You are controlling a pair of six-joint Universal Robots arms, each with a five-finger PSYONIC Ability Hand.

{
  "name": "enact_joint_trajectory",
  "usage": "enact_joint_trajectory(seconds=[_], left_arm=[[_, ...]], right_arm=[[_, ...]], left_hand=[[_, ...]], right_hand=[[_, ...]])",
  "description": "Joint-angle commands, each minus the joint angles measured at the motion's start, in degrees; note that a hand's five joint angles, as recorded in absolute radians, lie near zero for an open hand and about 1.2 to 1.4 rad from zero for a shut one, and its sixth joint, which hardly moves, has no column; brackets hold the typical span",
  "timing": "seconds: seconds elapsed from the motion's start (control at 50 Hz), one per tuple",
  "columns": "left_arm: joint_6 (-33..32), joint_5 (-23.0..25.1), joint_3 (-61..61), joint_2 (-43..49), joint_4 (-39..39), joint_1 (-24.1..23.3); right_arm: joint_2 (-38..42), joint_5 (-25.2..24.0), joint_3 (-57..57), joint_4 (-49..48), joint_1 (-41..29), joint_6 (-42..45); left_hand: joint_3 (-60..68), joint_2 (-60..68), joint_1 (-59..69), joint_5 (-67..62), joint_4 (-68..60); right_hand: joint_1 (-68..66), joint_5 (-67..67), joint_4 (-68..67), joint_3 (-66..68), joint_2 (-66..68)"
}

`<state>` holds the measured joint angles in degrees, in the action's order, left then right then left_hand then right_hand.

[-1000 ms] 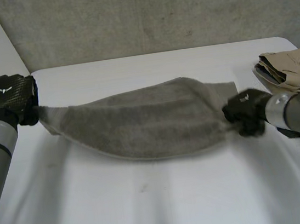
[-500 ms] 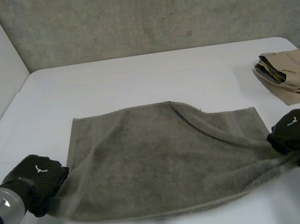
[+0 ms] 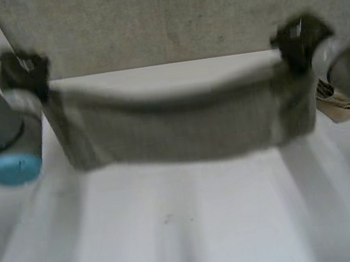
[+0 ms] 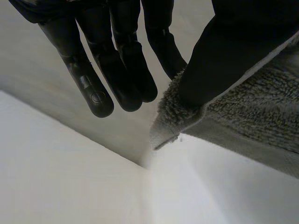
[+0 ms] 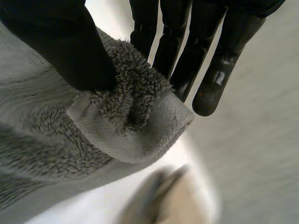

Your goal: Fold the laundry.

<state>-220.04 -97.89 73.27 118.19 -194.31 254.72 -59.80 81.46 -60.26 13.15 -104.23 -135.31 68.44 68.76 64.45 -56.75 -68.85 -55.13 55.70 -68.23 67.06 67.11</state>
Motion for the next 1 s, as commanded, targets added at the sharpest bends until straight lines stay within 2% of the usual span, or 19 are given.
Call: enact_joint_trajectory(seconds=[0.02, 0.08, 0.14, 0.2, 0.28, 0.42, 0.5, 0.58, 0.66, 0.72, 0.88, 0.9, 1.0], left_arm=[[3.0, -1.6, -10.1, -4.3, -26.0, 0.2], [3.9, -1.7, -9.7, -5.6, -30.1, -0.2], [7.0, -2.0, -9.5, -6.8, -30.4, -0.2], [9.5, -2.3, -7.0, -8.1, -29.4, -0.1], [10.6, -2.1, -1.7, -8.8, -28.0, 0.2], [11.0, -1.9, 8.9, -6.9, -24.5, 0.6], [10.9, -1.1, 14.4, -3.2, -22.3, 0.8], [10.1, 0.0, 17.9, 1.8, -19.9, -0.2], [7.4, 0.1, 19.1, 3.4, -15.0, -0.2], [5.2, 0.0, 19.7, 2.4, -9.0, 0.5], [0.2, 1.6, 27.0, -11.0, 10.7, 5.9], [-3.4, 3.1, 29.5, -13.1, 15.3, 6.8], [-14.0, 5.9, 37.8, -17.3, 27.7, 8.9]], right_arm=[[2.9, 0.7, 19.9, -19.4, -1.2, -9.1], [2.2, 1.3, 21.0, -28.9, -1.5, -11.5], [1.7, 1.3, 20.8, -34.7, -1.6, -13.7], [2.0, 1.2, 21.0, -34.4, -1.5, -14.6], [3.5, 0.0, 19.7, -30.9, -1.5, -14.8], [8.7, -5.7, 13.8, -21.5, -1.5, -14.1], [12.9, -8.1, 9.6, -15.8, -1.4, -12.7], [18.6, -7.8, 8.4, -7.1, -1.3, -8.8], [19.0, -4.2, 8.0, 1.2, -1.0, -5.6], [17.4, -2.1, 7.0, 4.1, -1.0, -5.5], [3.4, -1.6, -6.5, 17.0, -0.5, -3.0], [2.2, -1.6, -8.3, 18.1, -0.4, -1.9], [-3.5, -0.4, -21.0, 24.0, 3.8, 8.7]], left_hand=[[11.6, 11.2, 15.6, -13.3, -11.2], [11.6, 11.2, 15.6, -13.3, -11.2], [11.6, 11.2, 15.6, -13.3, -11.2], [11.6, 11.2, 15.6, -13.3, -11.2], [11.6, 11.2, 15.6, -13.3, -11.2], [11.6, 11.2, 15.6, -13.3, -11.2], [11.6, 11.2, 15.6, -13.3, -11.2], [11.6, 11.2, 15.6, -13.3, -11.2], [11.6, 11.2, 15.6, -13.3, -11.2], [11.6, 11.2, 15.6, -13.3, -11.2], [11.6, 11.2, 15.6, -13.3, -11.2], [11.6, 11.2, 15.6, -13.3, -11.2], [11.6, 11.2, 15.6, -13.3, -11.2]], right_hand=[[-24.9, 14.3, -11.8, 12.9, 12.9], [-24.9, 14.3, -11.8, 12.9, 12.9], [-24.9, 14.3, -11.8, 12.9, 12.9], [-24.9, 14.3, -11.8, 12.9, 12.9], [-24.9, 14.3, -11.8, 12.9, 12.9], [-24.9, 14.3, -11.8, 12.9, 12.9], [-24.9, 14.3, -11.8, 12.9, 12.9], [-24.9, 14.3, -11.8, 12.9, 12.9], [-24.9, 14.3, -11.8, 12.9, 12.9], [-24.9, 14.3, -11.8, 12.9, 12.9], [-24.9, 14.3, -11.8, 12.9, 12.9], [-24.9, 14.3, -11.8, 12.9, 12.9], [-24.9, 14.3, -11.8, 12.9, 12.9]])
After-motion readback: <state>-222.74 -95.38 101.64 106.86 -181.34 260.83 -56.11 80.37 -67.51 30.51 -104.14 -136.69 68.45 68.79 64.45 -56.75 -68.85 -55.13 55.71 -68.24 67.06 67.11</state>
